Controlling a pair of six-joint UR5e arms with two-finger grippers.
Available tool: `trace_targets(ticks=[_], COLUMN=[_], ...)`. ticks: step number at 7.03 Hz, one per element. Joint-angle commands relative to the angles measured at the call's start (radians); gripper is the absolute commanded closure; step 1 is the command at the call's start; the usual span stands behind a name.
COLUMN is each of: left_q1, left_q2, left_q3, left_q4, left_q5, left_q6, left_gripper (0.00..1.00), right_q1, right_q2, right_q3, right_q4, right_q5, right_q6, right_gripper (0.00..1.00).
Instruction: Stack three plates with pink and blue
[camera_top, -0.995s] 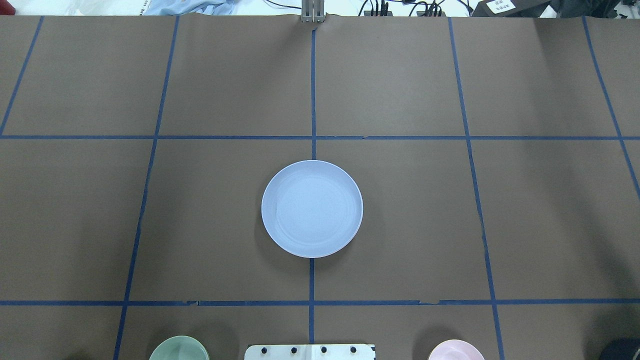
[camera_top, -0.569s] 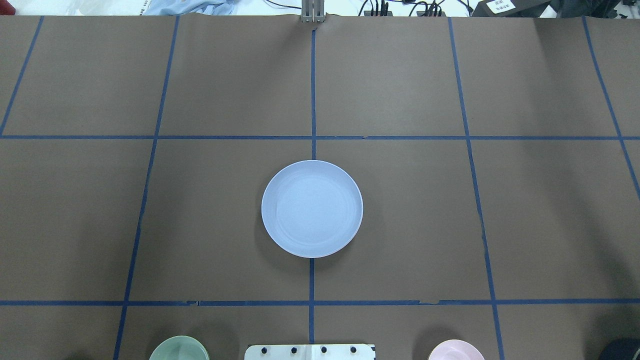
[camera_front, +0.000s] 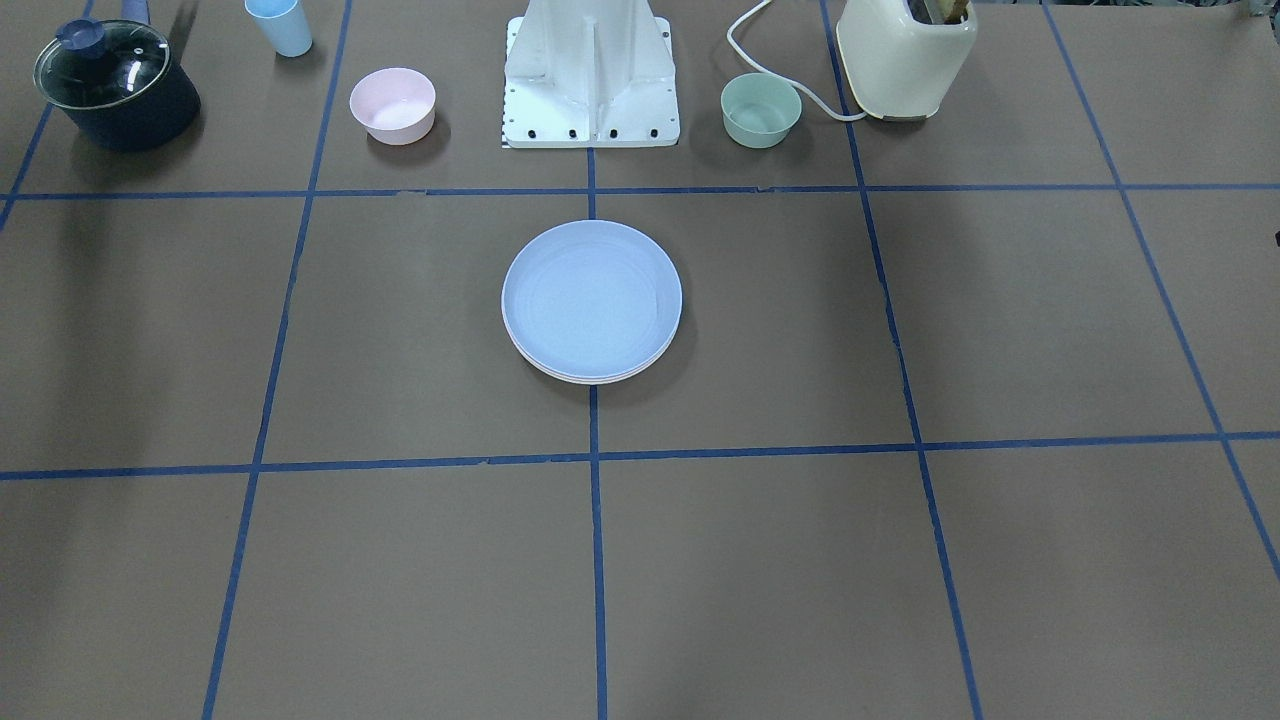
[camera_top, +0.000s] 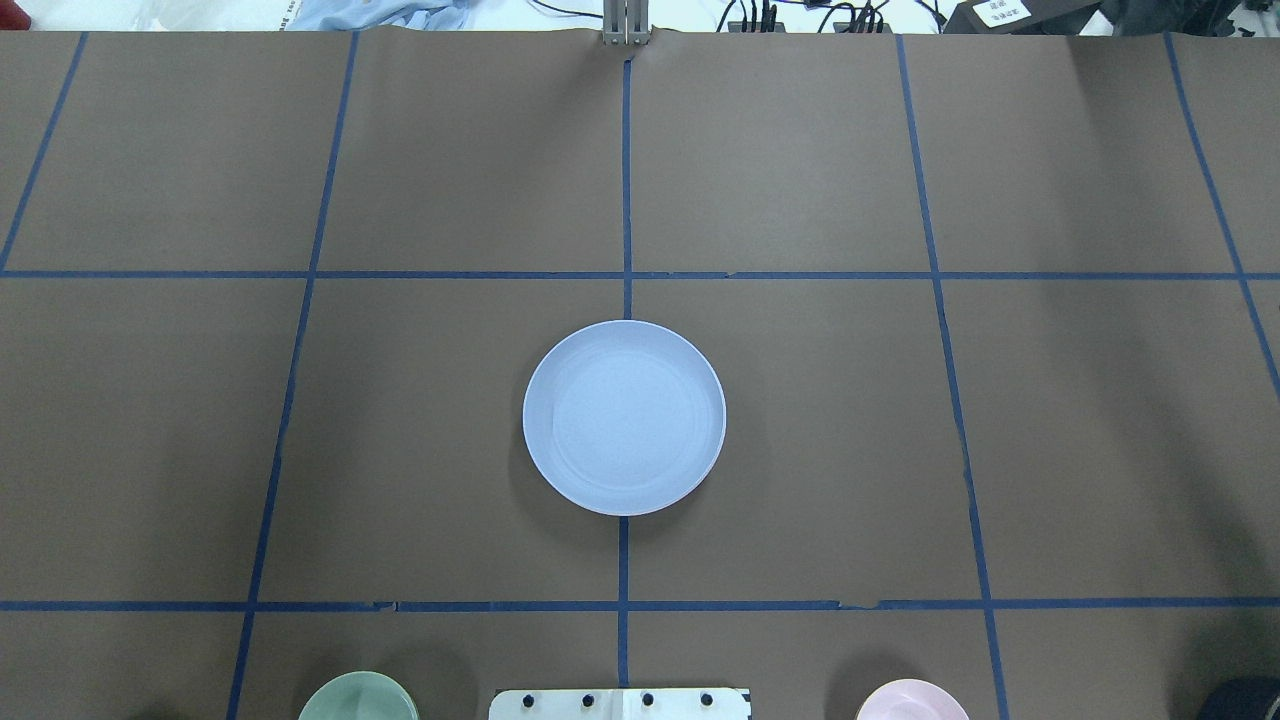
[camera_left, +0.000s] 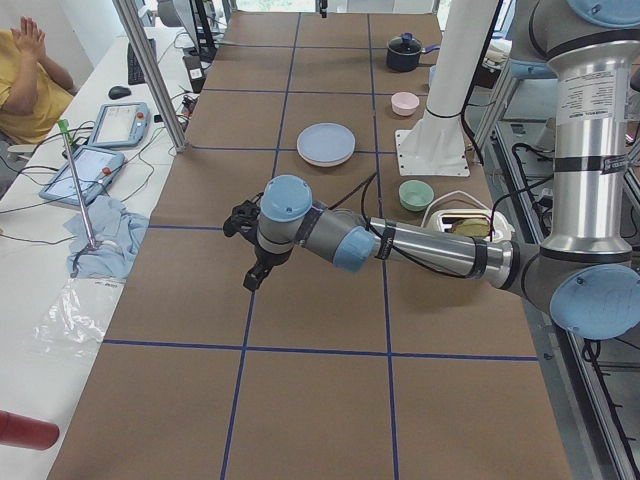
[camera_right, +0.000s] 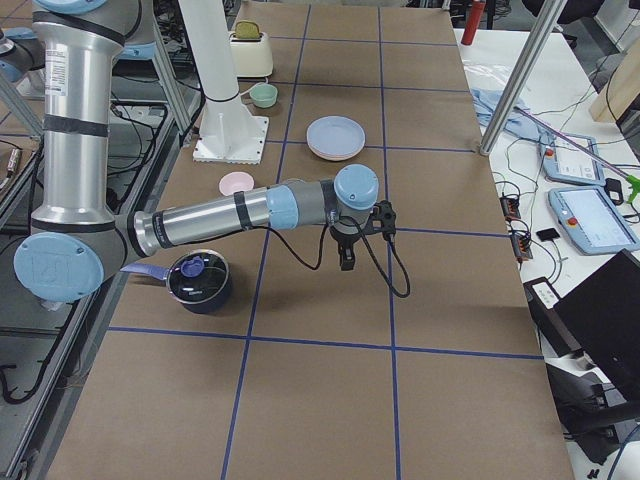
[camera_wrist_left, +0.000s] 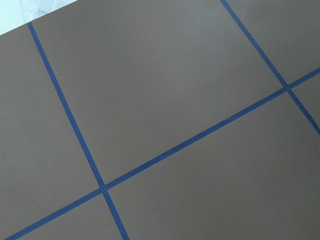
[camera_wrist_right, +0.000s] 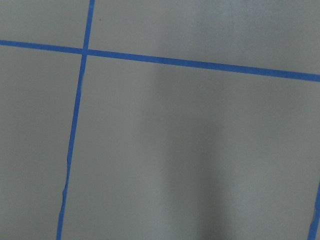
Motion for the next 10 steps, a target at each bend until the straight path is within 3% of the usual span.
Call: trace_targets(ticks=[1, 10], left_q1=[0.002, 0.026], left_q2=[0.000, 0.000], left_q3=[0.000, 0.000], left_q4=[0.000, 0.000], left_q5=[-0.002, -0.020], left_q6=[0.000, 0.000], left_gripper=[0.00, 0.00], right_q1=[-0.003, -0.019], right_q2=[0.000, 0.000], right_q3=[0.000, 0.000], right_q4=[0.000, 0.000], right_q5=[0.001, 0.016], right_q6=[0.000, 0.000], right_gripper=[0.00, 0.00])
